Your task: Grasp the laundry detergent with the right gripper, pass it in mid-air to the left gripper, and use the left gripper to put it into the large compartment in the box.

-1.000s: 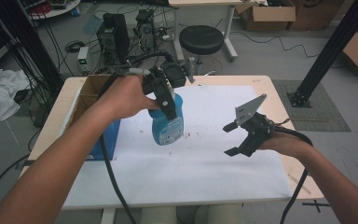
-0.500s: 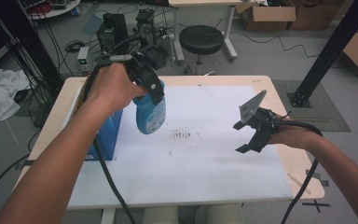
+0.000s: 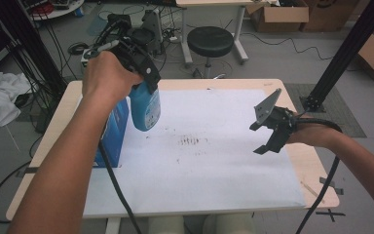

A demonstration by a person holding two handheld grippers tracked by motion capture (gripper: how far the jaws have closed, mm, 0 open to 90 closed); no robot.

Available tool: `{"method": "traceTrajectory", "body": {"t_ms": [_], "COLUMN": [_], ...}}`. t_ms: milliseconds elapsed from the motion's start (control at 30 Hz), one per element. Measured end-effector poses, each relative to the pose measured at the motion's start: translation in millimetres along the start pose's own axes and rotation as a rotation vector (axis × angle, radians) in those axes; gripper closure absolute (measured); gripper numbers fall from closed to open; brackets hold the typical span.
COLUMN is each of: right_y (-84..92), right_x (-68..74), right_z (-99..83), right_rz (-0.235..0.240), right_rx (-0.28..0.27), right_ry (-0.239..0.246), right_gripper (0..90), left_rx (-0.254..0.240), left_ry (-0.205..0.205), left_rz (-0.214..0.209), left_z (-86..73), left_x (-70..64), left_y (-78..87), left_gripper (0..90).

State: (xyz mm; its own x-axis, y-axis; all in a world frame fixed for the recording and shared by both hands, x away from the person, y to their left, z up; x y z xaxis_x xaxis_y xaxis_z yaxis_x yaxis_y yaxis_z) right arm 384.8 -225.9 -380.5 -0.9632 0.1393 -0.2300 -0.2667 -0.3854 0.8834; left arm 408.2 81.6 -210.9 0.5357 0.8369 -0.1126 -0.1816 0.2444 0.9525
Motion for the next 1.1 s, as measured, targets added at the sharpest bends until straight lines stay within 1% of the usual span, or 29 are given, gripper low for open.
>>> {"method": "traceTrajectory", "body": {"t_ms": [33, 67, 100, 167, 267, 300, 367, 400, 433, 467, 500, 533, 567, 600, 667, 700, 767, 800, 867, 900, 933, 967, 1100], "right_y": [0.0, -0.2, -0.2, -0.3, 0.6, 1.9, 2.5, 2.7, 2.7, 2.6, 2.4, 2.3, 2.3, 2.1, 2.2, 2.1, 2.8, 2.9, 3.3, 3.4, 3.7, 3.9, 4.3], "right_x": [0.0, -0.6, -1.0, -1.6, -2.2, -2.9, -3.5, -4.2, -4.2, -4.1, -4.1, -4.2, -4.2, -4.8, -5.2, -5.5, -5.4, -5.3, -5.7, -6.1, -6.3, -6.3, -6.0], "right_z": [0.0, -0.7, -1.0, -0.3, 2.1, 5.6, 6.5, 7.3, 7.3, 6.8, 6.5, 6.2, 6.2, 5.4, 5.0, 5.4, 5.9, 6.2, 6.6, 6.7, 6.5, 6.3, 4.5], "right_rz": [0.0, 0.003, 0.002, 0.001, 0.0, -0.004, -0.006, -0.007, -0.007, -0.005, -0.003, -0.002, -0.002, 0.001, 0.003, 0.003, 0.005, 0.005, 0.004, 0.003, 0.003, 0.004, 0.006], "right_rx": [0.0, 0.007, 0.013, 0.018, 0.016, 0.002, -0.001, -0.006, -0.006, -0.005, -0.004, -0.004, -0.004, 0.001, 0.008, 0.006, 0.014, 0.015, 0.016, 0.015, 0.015, 0.015, 0.021], "right_ry": [0.0, 0.01, 0.016, 0.025, 0.038, 0.042, 0.045, 0.047, 0.047, 0.052, 0.053, 0.054, 0.054, 0.052, 0.051, 0.055, 0.054, 0.056, 0.056, 0.054, 0.053, 0.051, 0.044], "right_gripper": [17.1, 17.1, 17.1, 17.1, 17.1, 17.1, 17.1, 17.1, 17.1, 17.1, 17.1, 17.1, 17.1, 17.1, 17.1, 17.1, 17.2, 17.2, 17.2, 17.2, 17.2, 17.2, 17.2], "left_rx": [0.005, 0.017, 0.017, 0.017, 0.012, 0.016, 0.011, 0.003, 0.003, 0.006, 0.001, 0.004, 0.004, 0.003, -0.006, -0.006, -0.021, -0.021, -0.031, -0.031, -0.045, -0.047, -0.057], "left_ry": [0.011, 0.035, 0.035, 0.061, 0.127, 0.148, 0.192, 0.229, 0.229, 0.243, 0.272, 0.279, 0.279, 0.288, 0.322, 0.322, 0.361, 0.361, 0.388, 0.388, 0.402, 0.405, 0.416], "left_rz": [0.006, 0.015, 0.015, 0.015, 0.021, 0.026, 0.037, 0.045, 0.045, 0.047, 0.05, 0.054, 0.054, 0.057, 0.064, 0.064, 0.068, 0.068, 0.079, 0.079, 0.085, 0.089, 0.098], "left_z": [-0.8, -3.1, -3.1, -5.4, -10.8, -13.4, -16.9, -19.7, -19.7, -21.7, -25.0, -27.0, -27.0, -28.4, -33.7, -33.7, -40.4, -40.4, -46.8, -46.8, -49.6, -51.2, -54.9], "left_x": [1.5, 4.6, 4.6, 7.9, 14.4, 17.7, 23.6, 29.9, 29.9, 32.4, 38.5, 41.9, 41.9, 44.3, 54.1, 54.1, 65.6, 65.6, 75.9, 75.9, 82.3, 85.1, 92.3], "left_y": [0.9, 3.0, 3.0, 4.9, 7.5, 9.5, 13.7, 18.1, 18.1, 20.1, 24.4, 26.5, 26.5, 28.0, 33.4, 33.4, 37.8, 37.8, 42.2, 42.2, 46.1, 48.3, 53.4], "left_gripper": [37.6, 37.6, 37.6, 37.6, 37.6, 37.6, 37.6, 37.7, 37.7, 37.6, 37.6, 37.6, 37.6, 37.6, 37.6, 37.6, 37.6, 37.6, 37.6, 37.7, 37.6, 37.6, 37.6]}}
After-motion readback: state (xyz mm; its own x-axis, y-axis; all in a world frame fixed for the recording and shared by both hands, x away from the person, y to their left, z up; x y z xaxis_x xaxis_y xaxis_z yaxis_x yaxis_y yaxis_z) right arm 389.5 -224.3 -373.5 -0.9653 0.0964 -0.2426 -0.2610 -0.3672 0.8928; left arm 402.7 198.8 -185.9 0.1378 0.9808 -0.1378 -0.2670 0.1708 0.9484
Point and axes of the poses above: each handheld gripper's, and its own axes: y roughly backward along the jaws, z roughly out of its top, x roughly to its left, the point moved 10 cm from there along -y, roughly forward along the jaws, and after that the axes turned 13 degrees about -z, right-handed, at the moved point
